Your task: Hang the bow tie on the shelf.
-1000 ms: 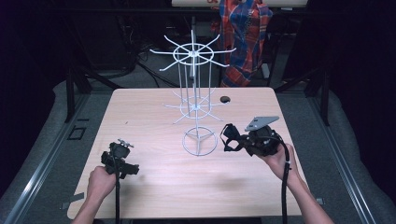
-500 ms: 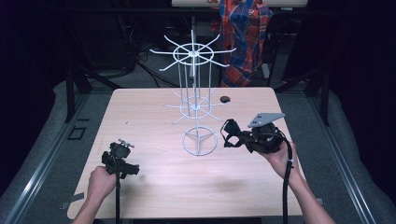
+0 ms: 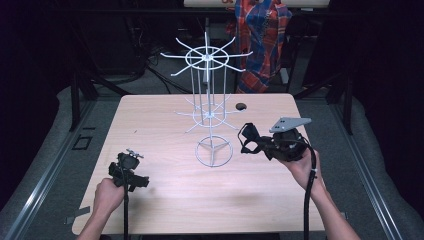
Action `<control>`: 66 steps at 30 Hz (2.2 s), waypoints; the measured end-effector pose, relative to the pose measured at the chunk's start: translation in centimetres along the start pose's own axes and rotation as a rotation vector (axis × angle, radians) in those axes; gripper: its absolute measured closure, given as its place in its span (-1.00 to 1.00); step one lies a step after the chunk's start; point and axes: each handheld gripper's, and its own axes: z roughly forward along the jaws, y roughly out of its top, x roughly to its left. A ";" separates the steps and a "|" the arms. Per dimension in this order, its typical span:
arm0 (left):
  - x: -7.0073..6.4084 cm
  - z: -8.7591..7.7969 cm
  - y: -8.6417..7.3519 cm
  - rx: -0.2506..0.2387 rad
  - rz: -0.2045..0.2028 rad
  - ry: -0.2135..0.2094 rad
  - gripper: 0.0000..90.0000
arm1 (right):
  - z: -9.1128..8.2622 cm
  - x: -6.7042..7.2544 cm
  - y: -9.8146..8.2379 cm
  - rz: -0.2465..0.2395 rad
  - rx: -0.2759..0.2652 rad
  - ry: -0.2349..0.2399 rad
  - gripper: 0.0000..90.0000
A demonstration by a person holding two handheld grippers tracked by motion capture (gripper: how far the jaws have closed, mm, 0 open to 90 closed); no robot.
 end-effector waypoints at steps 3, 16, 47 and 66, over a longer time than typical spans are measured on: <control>0.0 0.0 0.0 0.002 0.001 0.001 -0.63 | -0.2 -0.1 0.0 0.008 -0.009 0.003 0.68; 0.0 0.0 0.0 0.004 0.004 -0.003 -0.63 | -0.9 -0.4 0.8 0.026 -0.054 0.011 0.68; 0.0 0.0 0.0 0.005 0.004 -0.003 -0.63 | 2.4 -0.2 0.9 0.028 0.041 0.009 0.68; -0.1 0.1 0.0 0.006 0.005 -0.009 -0.63 | 4.3 0.4 1.7 0.018 0.053 0.042 0.68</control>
